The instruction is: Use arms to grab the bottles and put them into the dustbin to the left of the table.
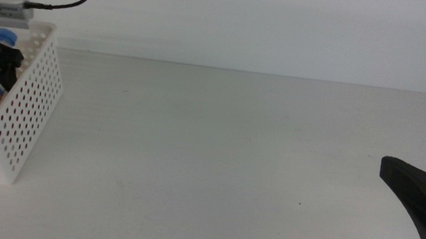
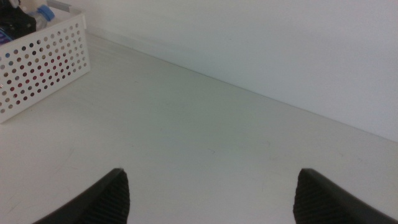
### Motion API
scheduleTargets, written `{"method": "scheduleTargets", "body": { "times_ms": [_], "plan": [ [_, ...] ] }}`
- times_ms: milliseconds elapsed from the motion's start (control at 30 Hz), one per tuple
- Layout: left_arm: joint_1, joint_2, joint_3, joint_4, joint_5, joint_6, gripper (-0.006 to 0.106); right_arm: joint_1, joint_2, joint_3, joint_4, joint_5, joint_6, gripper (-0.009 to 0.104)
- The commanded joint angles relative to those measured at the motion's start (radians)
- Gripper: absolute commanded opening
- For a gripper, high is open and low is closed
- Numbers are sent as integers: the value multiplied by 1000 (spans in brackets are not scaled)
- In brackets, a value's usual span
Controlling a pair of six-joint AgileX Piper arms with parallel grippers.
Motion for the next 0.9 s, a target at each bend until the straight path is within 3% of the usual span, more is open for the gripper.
{"method": "scheduleTargets", "body": {
  "times_ms": [0,167,600,767,867],
  "plan": [
    [-1,-47,-33,-1,-31,-4,61,3,-1,-30,-14,-68,-10,87],
    [-1,-47,-33,-7,-53,30,90,3,-1,-30,-14,-68,-10,87],
    [-1,-166,-33,-59,-46,42,90,3,-1,-30,-14,-68,-10,87],
    [-2,-268,-27,-139,-20,44,90,3,-1,-30,-14,-68,-10,87],
    [-3,-337,9,-239,-32,91,90,3,-1,-30,-14,-68,-10,87]
  ]
}}
